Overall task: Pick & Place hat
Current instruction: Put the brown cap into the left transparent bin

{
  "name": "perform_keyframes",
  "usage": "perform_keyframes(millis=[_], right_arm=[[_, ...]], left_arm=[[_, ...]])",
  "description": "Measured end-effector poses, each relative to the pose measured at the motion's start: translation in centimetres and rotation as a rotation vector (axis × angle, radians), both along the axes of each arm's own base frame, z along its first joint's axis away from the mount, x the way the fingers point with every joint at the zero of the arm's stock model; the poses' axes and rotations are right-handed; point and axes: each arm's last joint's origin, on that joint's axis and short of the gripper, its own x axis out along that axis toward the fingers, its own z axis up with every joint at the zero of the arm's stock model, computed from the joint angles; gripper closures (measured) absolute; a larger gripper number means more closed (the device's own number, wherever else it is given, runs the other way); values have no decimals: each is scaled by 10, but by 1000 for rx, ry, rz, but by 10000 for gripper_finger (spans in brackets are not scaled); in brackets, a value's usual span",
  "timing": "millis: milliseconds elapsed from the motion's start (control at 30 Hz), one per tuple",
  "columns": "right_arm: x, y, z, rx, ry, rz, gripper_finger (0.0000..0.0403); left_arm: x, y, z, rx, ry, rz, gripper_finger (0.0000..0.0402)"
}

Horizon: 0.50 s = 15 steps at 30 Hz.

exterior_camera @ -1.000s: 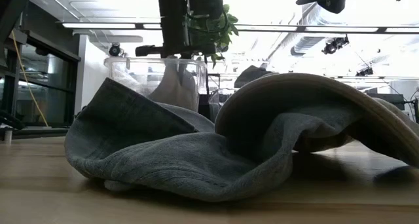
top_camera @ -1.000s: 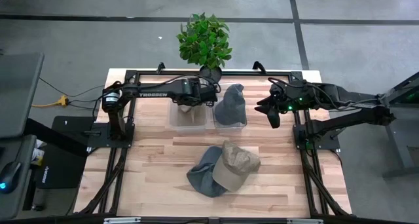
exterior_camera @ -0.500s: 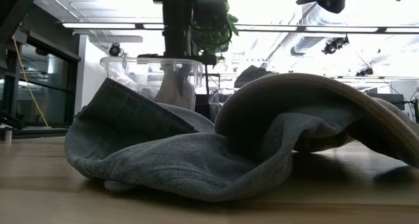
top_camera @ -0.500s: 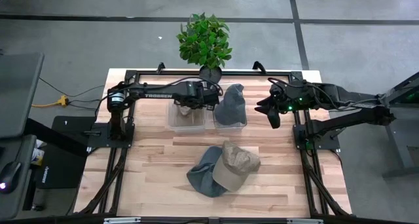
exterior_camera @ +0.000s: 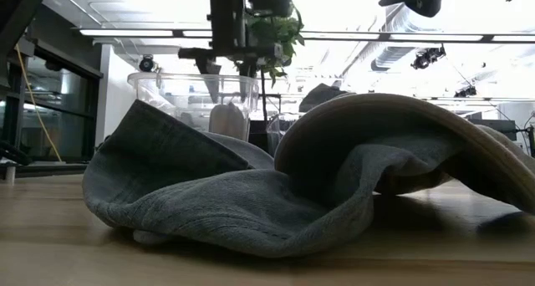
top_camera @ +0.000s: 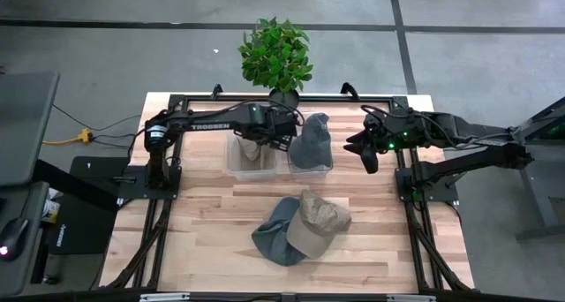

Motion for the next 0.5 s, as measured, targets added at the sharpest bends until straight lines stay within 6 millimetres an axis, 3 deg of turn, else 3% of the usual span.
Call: perform_keyframes(millis=[200, 500], right_arm=[[-1, 0, -2, 7, 19, 9, 272], [-3, 1, -4, 14, 49, 22, 272]], left_arm=[[-7, -4, 32, -4, 8, -6, 138], [-16, -30, 82, 39, -43, -71, 138]])
